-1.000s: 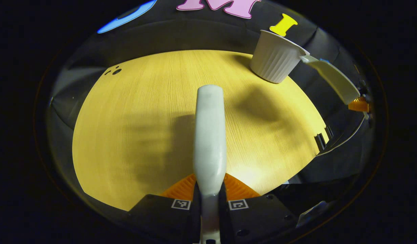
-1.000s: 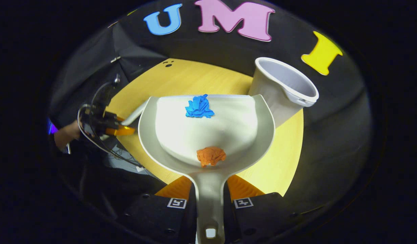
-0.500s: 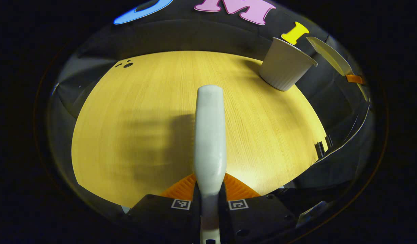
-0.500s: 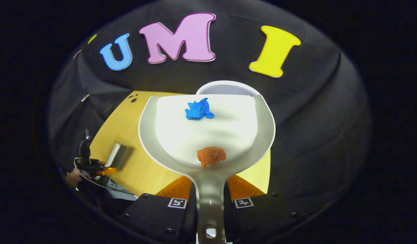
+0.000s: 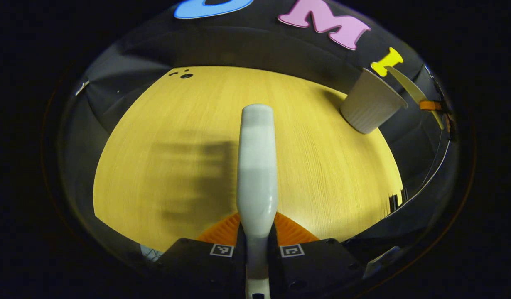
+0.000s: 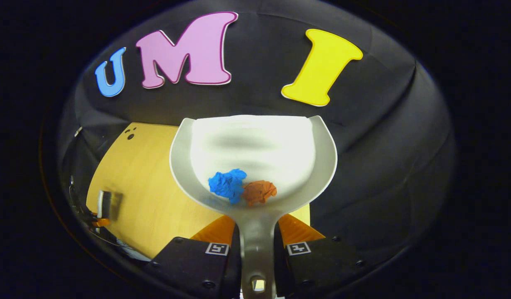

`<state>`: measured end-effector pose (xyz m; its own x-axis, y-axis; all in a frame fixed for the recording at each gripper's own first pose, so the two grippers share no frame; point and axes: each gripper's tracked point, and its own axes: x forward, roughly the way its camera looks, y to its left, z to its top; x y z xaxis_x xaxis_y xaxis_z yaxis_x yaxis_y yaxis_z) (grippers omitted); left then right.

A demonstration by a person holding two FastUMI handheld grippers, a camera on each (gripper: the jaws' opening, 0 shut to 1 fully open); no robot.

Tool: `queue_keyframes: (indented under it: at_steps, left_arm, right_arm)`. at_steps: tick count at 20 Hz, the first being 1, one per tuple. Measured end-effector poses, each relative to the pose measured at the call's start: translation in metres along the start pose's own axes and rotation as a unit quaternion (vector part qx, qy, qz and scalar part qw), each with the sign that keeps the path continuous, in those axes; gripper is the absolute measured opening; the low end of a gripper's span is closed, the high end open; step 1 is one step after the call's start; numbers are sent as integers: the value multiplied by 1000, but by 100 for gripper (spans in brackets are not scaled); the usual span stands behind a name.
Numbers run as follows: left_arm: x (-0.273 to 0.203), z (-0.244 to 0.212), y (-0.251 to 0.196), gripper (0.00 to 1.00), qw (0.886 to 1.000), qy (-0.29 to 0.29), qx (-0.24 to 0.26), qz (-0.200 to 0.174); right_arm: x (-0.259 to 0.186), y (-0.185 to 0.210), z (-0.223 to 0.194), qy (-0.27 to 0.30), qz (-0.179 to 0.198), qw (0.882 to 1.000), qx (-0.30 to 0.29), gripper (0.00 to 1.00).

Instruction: Pick up the small broom and dustpan from the desktop, sweep the trash into the dustpan with the broom, and then empty the trash into the garbage bin.

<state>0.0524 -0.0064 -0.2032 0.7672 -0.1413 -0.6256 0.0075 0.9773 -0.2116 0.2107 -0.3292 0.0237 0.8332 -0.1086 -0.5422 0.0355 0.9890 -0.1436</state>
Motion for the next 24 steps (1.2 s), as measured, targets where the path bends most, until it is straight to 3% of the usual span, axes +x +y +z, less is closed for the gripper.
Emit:
queue_keyframes:
  at_steps: [2,3,7,9,10,15,18,19,20,24]
  left_arm:
    - [1,-4,11,26,1000,10,-27,4]
    - [1,-5,16,26,999,12,-34,7]
    - [-4,0,26,26,999,5,-44,15]
    - [-3,2,28,26,999,4,-46,21]
    - [-3,3,28,26,998,5,-50,24]
    - [-4,1,20,26,998,10,-58,20]
    - [-5,-1,19,26,998,14,-61,25]
    - [-6,-3,17,26,997,17,-68,24]
    - [-6,-4,14,26,997,20,-76,22]
    - [-10,-7,8,24,995,27,-92,15]
  right_arm:
    - [16,-10,20,-22,-28,999,11,40]
    - [24,-16,26,-27,-46,999,6,36]
    - [46,-29,27,-26,-106,992,-57,36]
    - [52,-33,30,-37,-136,986,-87,31]
    - [55,-34,33,-41,-147,983,-98,35]
    - [72,-39,27,-33,-183,966,-177,35]
    - [69,-40,25,-47,-216,947,-235,35]
    - [69,-38,26,-52,-227,938,-256,31]
    - [68,-40,25,-52,-237,930,-276,35]
    - [63,-38,30,-63,-267,900,-339,36]
